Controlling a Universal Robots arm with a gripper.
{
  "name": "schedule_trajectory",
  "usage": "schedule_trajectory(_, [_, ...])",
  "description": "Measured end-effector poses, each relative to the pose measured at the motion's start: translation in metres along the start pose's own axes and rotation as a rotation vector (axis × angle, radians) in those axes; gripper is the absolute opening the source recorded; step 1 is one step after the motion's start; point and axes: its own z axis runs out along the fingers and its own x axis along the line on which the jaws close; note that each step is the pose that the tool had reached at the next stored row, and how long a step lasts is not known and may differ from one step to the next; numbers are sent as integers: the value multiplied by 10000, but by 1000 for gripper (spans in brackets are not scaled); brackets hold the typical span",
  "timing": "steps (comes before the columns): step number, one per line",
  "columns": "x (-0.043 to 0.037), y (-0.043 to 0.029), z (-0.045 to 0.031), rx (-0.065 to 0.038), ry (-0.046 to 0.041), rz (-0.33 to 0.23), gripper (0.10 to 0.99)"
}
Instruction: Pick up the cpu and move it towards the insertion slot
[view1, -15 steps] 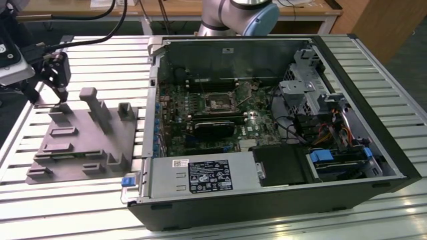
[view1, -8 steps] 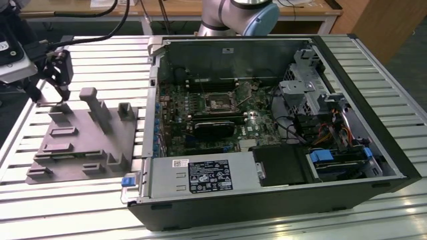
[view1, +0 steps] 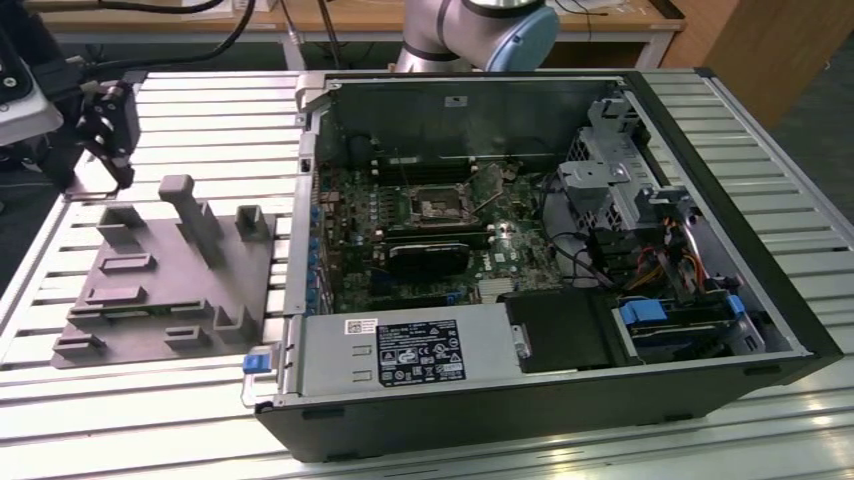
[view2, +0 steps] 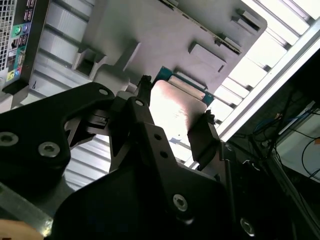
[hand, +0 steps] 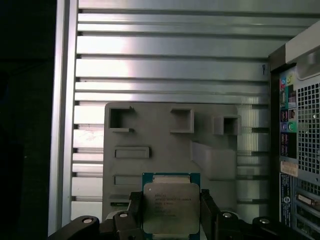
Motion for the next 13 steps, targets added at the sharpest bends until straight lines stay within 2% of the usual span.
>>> schedule_trajectory(13, [-74,16,-330,0,0,0,545])
